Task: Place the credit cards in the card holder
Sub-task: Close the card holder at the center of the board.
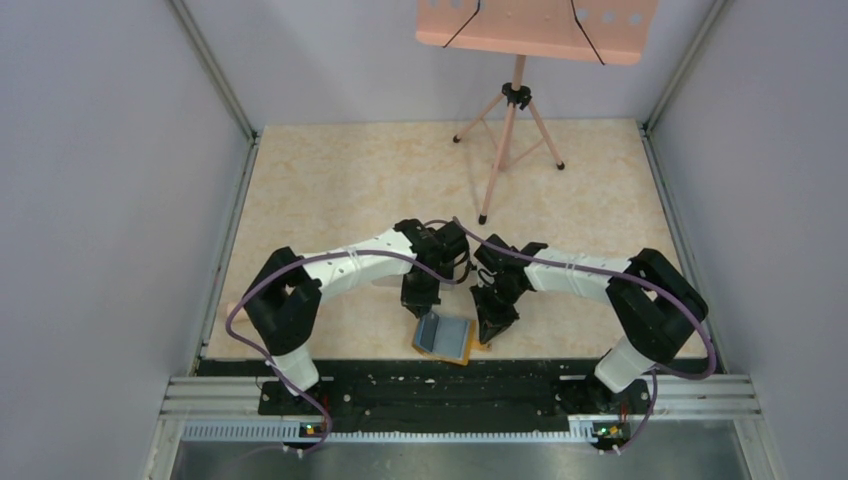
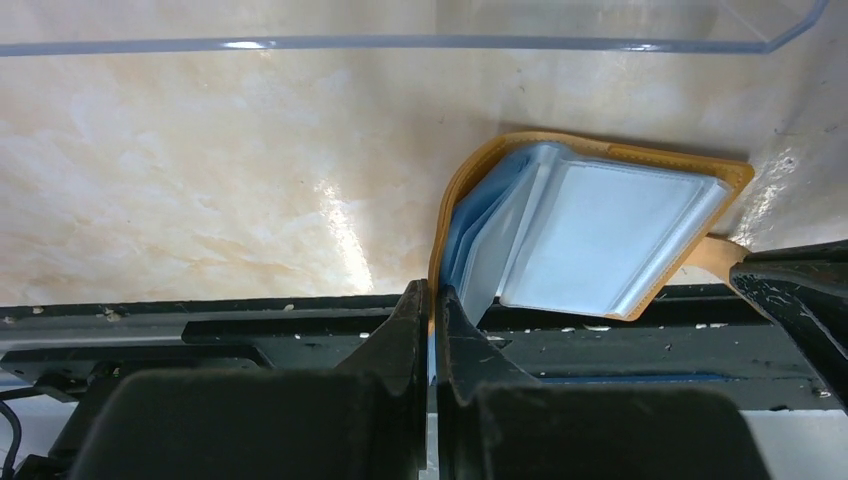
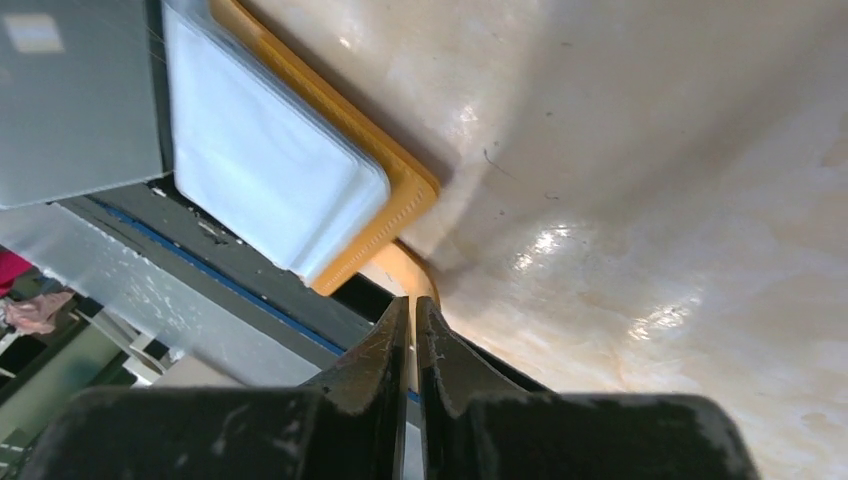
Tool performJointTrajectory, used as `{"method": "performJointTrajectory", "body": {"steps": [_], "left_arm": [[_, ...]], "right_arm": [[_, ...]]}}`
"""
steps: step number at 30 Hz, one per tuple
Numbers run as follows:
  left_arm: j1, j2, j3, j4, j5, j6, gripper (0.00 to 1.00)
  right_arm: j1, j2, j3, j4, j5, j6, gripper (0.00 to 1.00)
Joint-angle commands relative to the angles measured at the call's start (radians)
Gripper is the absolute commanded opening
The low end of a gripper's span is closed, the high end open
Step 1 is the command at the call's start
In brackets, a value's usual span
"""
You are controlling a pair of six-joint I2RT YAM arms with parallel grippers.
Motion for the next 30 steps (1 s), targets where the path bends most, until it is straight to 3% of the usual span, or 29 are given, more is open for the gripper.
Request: {"method": "performJointTrajectory", "body": {"steps": [1,6,12,22,30], "left_arm": [[0.000,-0.055,-0.012,-0.013,-0.063,-0.034,0.00],[0.000,-0.043,-0.003,-0.012,-0.053,-0.027,0.00],[-0.001,-0.036,0.014,-0.022,-0.057,-0.009,0.00],[-0.009,-0.023,0.029,-0.020,-0.036,0.033,0.00],[-0.017,-0.007,0.038,-0.018,-0.027,0.036,0.00]], "right_arm": [[0.007,-0.052,0.016,-0.064,0.043,-0.017,0.14],[0.006,-0.040,0.014,-0.068,0.042,-0.023,0.35],[0.007,-0.047,0.022,-0.097,0.081,-0.026,0.46],[-0.013,-0.083,0.042,-0.139,0.174,-0.006,0.54],[-0.013,-0.070,0.062,-0.059,0.054,0.000,0.57]]}}
